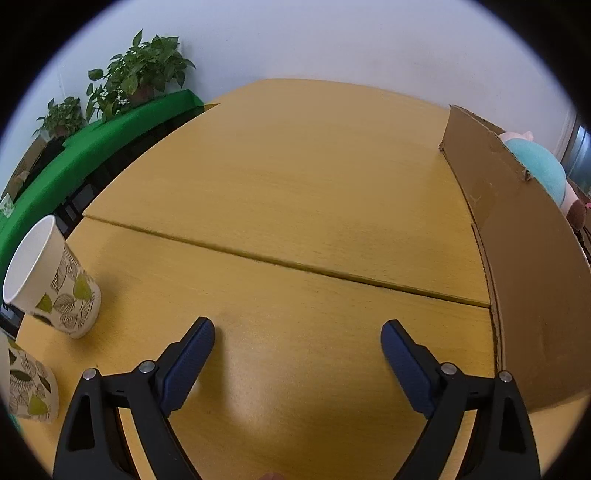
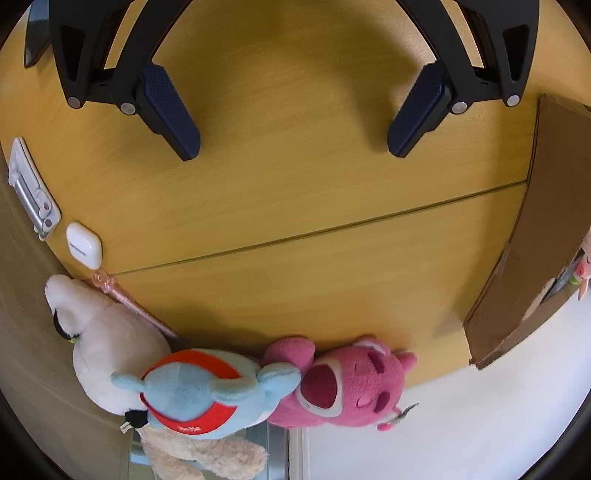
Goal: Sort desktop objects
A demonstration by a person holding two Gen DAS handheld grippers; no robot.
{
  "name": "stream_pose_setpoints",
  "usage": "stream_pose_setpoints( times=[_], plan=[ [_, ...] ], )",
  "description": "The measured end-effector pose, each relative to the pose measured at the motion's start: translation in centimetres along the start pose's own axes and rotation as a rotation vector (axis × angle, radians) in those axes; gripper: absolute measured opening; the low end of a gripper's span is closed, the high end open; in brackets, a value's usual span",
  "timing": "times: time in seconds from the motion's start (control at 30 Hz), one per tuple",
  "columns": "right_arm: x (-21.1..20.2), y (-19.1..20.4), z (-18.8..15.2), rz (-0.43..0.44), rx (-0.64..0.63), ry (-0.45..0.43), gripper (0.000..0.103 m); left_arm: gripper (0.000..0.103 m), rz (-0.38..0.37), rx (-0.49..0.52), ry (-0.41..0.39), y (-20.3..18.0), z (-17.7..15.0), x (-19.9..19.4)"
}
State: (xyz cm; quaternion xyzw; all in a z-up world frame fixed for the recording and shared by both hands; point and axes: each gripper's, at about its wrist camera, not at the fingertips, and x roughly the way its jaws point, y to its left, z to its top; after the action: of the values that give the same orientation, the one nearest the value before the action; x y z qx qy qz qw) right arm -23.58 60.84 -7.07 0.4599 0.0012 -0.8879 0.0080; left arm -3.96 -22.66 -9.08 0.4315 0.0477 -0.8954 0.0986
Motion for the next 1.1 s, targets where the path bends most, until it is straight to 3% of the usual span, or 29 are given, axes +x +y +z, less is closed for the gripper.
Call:
stream_pose_setpoints(
  times=[0.03,0.07,1.1],
  plan=[
    [0.1,-0.2,0.3,-0.001,-0.001,0.003,0.103,0.095,-0.010,0.011,0.003,-0.2,-0.1,0.1],
    [0.2,-0.4,0.5,0.000,-0.004,0.004,0.103,0.103,0.001,0.018,0.019,-0.5,-0.3,0.4],
    [0.5,-2.0,1.1,0.022,-0.021,0.001,0.103,0.103,0.008,-0.015,0.044,0.0,1.7,0.0]
  ],
)
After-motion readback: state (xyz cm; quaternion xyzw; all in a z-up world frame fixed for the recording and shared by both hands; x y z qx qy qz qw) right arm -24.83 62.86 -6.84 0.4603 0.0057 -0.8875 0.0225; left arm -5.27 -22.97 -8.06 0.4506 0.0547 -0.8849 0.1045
